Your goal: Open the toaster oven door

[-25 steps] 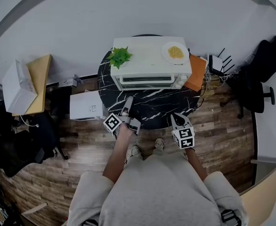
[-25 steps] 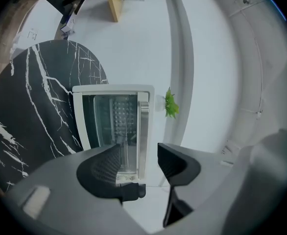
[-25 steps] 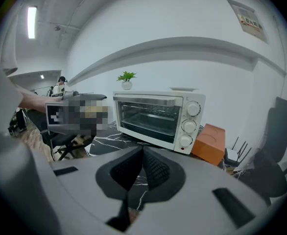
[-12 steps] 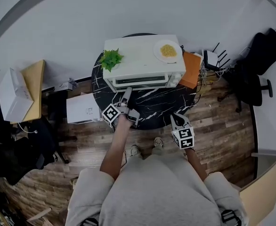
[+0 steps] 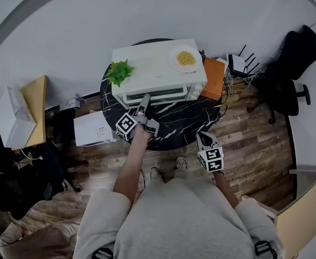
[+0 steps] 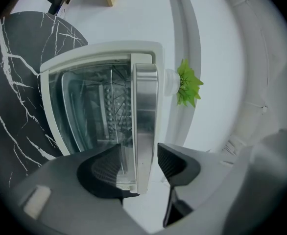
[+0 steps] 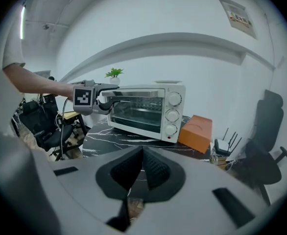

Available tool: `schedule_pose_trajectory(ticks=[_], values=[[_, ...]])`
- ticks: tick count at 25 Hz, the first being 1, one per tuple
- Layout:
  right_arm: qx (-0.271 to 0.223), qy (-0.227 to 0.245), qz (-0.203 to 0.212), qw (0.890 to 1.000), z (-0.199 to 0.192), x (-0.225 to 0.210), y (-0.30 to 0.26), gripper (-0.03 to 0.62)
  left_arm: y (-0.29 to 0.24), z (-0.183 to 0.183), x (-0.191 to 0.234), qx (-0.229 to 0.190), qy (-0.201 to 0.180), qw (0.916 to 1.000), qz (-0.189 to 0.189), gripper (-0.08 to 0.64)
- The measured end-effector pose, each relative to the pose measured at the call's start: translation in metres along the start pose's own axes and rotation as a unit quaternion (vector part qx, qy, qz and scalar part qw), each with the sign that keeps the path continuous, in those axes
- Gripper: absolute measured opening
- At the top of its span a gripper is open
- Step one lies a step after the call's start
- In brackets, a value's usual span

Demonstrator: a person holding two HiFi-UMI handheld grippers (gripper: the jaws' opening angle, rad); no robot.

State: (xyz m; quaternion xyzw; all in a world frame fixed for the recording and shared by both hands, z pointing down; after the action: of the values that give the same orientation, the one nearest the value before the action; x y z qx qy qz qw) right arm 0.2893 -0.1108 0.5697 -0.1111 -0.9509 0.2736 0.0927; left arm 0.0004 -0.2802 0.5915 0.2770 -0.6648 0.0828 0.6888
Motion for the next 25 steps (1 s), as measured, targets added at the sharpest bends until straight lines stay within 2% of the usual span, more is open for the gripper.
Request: schedule_pose_trajectory(ticks=[2,9,25], values=[[0.001,-0.001,-0.002,1.0,-0.0006,-0.0015,0.0004,0.014,-0.0042,0.0011,0.0015,-0.003,0.002,1.0,0.001,0.218],[0.002,-0.005,-0.003,1.0,-0.0054,-0.0058,-0.0003,0.014,-0.0071,0.0067,0.0,-0.01,0.0,0.9999,-0.008,0.114],[-0.005,0.004,0.023,1.0,0.0007,0.0016,-0.005,0.014,0.0014,-0.0002,-0.0004,-0.022,0.004,0.9997,-0.012,0.109]])
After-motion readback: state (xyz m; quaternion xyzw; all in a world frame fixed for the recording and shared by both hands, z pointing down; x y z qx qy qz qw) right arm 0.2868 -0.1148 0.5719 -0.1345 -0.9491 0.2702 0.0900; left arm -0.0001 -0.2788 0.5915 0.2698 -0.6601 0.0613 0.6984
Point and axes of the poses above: the fingertips, and each gripper's own axes: y backward along the fingers, x to its left, z out of its top, the point moved 10 cm from there along y, backward along the fingers, and after that the axes turned 11 degrees about -z, right-handed, at the moved point
